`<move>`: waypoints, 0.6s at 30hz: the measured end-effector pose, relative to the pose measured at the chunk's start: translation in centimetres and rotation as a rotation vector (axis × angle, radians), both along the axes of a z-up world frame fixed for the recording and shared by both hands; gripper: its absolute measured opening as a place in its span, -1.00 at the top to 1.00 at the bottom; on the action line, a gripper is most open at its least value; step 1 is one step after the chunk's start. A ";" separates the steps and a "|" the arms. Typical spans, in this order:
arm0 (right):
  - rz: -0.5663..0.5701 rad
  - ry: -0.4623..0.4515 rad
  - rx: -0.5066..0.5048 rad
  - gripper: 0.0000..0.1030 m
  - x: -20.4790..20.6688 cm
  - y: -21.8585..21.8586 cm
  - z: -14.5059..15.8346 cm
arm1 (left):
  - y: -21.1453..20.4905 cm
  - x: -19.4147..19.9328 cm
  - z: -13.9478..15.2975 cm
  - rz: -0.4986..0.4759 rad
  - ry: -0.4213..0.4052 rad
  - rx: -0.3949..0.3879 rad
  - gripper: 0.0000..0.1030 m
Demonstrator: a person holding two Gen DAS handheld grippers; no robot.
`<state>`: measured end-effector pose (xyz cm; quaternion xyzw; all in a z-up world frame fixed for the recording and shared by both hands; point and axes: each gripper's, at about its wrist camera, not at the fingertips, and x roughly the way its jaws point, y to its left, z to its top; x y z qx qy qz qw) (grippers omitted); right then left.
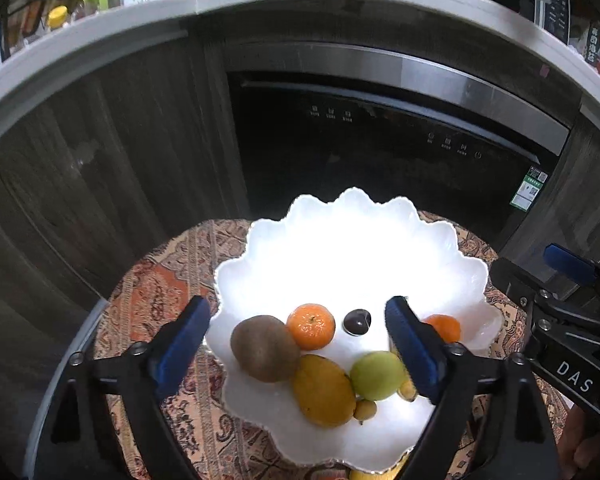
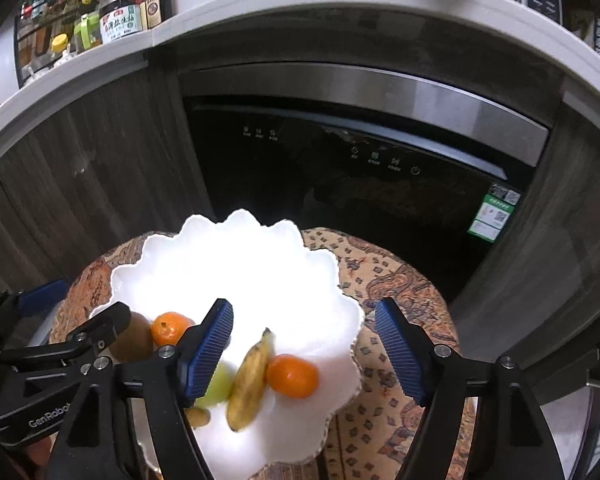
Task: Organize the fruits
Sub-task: 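Carry the green apple and mandarin over the white bowl and release both, then withdraw both tools toward the yellow lemon and the dark plum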
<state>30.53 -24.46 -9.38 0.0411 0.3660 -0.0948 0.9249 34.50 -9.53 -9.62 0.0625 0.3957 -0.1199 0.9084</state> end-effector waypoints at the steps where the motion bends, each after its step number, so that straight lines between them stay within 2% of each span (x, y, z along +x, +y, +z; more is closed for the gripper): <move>1: -0.007 -0.005 -0.005 -0.55 -0.4 0.0 0.3 | 0.1 -0.4 0.5 0.012 -0.012 0.007 -0.91; 4: -0.023 -0.022 -0.013 -0.69 -1.3 -0.1 1.2 | 0.4 -1.4 1.5 0.021 -0.029 0.004 -0.96; 11: -0.034 -0.060 -0.025 -0.69 -4.3 0.0 3.4 | 0.8 -4.2 3.3 0.022 -0.056 0.001 -0.99; 18: -0.033 -0.077 -0.024 -0.69 -6.9 -0.1 4.2 | 0.6 -6.9 4.1 0.016 -0.062 -0.010 -0.99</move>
